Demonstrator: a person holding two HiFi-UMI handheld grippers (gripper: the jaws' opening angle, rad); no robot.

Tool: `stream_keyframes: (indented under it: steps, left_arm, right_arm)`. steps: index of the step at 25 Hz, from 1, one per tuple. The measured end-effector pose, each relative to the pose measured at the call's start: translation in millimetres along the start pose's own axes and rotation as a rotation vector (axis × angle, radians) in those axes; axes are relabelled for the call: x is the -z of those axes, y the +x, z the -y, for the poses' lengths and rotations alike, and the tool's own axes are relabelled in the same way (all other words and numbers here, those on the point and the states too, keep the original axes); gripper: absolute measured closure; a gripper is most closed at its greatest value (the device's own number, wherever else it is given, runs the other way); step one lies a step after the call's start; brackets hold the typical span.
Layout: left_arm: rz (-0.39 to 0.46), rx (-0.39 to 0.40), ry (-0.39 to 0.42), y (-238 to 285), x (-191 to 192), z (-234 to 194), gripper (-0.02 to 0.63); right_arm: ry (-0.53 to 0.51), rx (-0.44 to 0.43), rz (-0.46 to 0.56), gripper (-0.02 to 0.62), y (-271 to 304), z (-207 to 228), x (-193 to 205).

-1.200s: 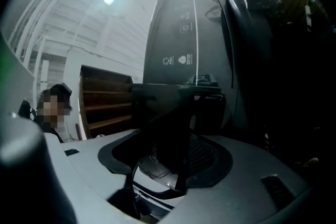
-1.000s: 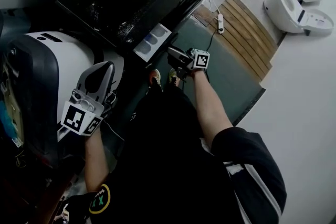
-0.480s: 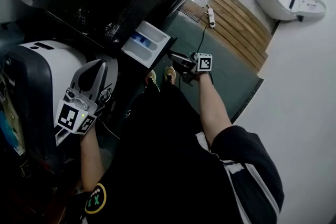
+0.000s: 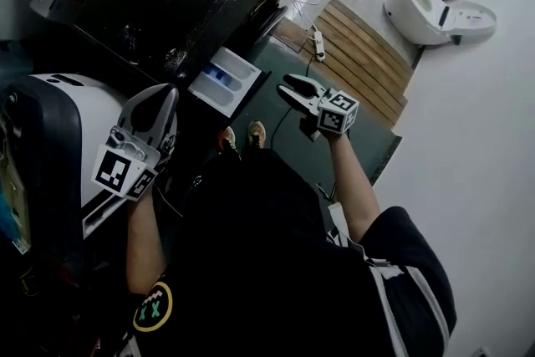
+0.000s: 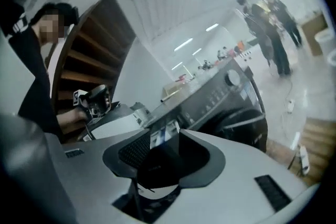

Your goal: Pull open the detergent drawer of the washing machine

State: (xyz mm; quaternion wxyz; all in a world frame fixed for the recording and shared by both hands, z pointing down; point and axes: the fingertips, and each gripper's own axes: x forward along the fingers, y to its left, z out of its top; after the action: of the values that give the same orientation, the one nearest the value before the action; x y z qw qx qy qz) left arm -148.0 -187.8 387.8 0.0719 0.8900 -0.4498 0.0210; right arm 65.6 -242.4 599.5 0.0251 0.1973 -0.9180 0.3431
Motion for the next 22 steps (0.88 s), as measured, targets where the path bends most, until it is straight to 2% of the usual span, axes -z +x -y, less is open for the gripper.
stream_keyframes:
  steps: [5, 8, 11, 15, 18, 22]
  left_arm:
    - [0.029, 0.019, 0.014, 7.0, -10.1, 1.1, 0.588]
    - [0.046, 0.022, 0.018, 9.8, -15.4, -0.5, 0.588]
    - [0.053, 0.020, 0.022, 10.3, -19.4, -2.3, 0.588]
    - [0.069, 0.022, 0.033, 8.9, -26.2, -3.1, 0.588]
    - [0.073, 0.023, 0.040, 7.7, -28.7, -4.8, 0.588]
    - [0.080, 0.024, 0.024, 7.5, -31.8, -3.9, 0.588]
  right_arm:
    - [-0.387, -0.060, 0.017, 0.407, 28.0, -96.6, -85.4]
    - [-0.581, -0.048, 0.059, 0.453, 50.4, -147.5, -125.1]
    - [-0.721, -0.043, 0.085, 0.497, 67.8, -187.3, -147.2]
    - [-0.818, -0.061, 0.115, 0.532, 77.4, -226.1, -161.6]
    - [-0.816, -0.078, 0.157, 0.572, 81.7, -242.5, -169.5]
    - [-0.823, -0.088, 0.154, 0.572, 88.2, -247.4, -168.0]
